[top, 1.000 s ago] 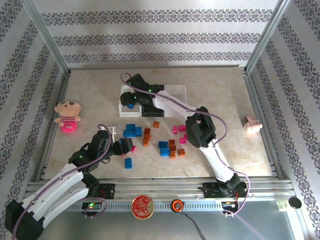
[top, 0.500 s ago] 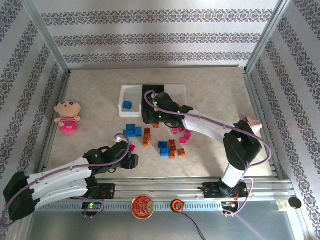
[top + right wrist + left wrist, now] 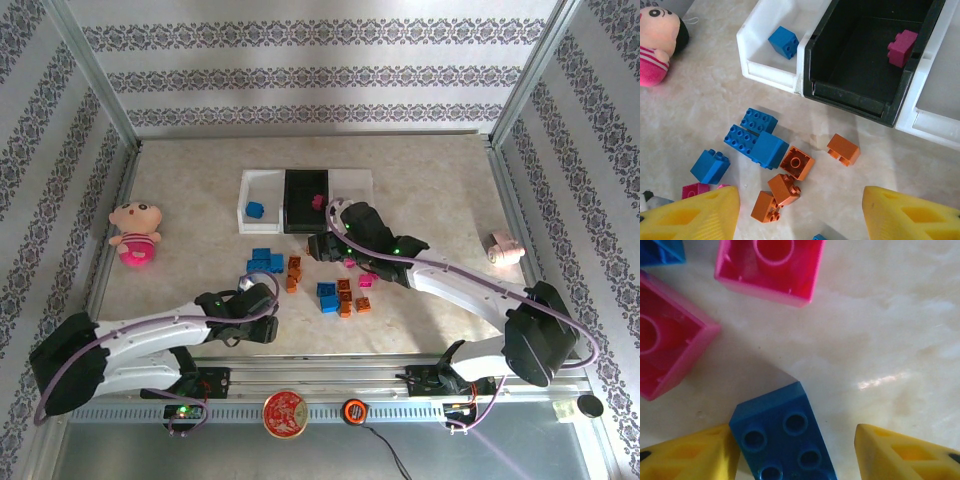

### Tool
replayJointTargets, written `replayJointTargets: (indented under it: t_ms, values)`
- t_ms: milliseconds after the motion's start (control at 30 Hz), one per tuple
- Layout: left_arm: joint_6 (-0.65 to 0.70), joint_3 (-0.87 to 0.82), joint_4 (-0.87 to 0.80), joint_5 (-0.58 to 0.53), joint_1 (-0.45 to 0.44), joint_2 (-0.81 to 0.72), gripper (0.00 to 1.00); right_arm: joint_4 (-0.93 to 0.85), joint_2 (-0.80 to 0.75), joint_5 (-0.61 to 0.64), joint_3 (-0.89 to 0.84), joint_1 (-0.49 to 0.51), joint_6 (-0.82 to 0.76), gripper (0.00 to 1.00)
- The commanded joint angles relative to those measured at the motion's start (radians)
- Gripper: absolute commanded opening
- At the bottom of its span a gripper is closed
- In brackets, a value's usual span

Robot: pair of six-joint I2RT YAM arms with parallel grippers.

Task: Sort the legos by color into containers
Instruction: Pick up the lego from the middle-left of the table, then place the lego in the container.

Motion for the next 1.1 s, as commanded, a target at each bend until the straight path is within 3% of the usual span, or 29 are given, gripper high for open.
replayJointTargets:
  t_ms: [0, 300, 533, 600, 767, 867, 1067]
  values:
    - [0.025, 0.032, 0.040, 0.047, -0.012, 0.057, 0.59, 0.025, -0.034, 0.027, -0.023, -0.005, -0.002, 0.66]
    - [0.049, 0.068, 0.032, 0.047, -0.014, 0.074, 0.34, 0.025, -0.076, 0.034, -0.055, -0.023, 0.005, 0.67]
    - [0.080, 0.132, 0.022, 0.015, 0.001, -0.053, 0.25, 0.025, -0.114, 0.040, -0.083, -0.035, 0.015, 0.67]
    - [0.121, 0.165, 0.037, 0.040, 0.057, -0.074, 0.23, 0.025, -0.132, 0.043, -0.094, -0.038, 0.018, 0.67]
    - [0.236, 0.280, 0.146, 0.118, 0.328, -0.062, 0.22, 0.020, -0.161, 0.049, -0.126, -0.041, 0.032, 0.67]
    - [0.278, 0.387, 0.219, 0.145, 0.448, 0.053, 0.21, 0.017, -0.169, 0.048, -0.143, -0.040, 0.047, 0.67]
    - [0.298, 0.596, 0.314, 0.157, 0.575, 0.350, 0.17, 0.009, -0.186, 0.038, -0.181, -0.036, 0.069, 0.67]
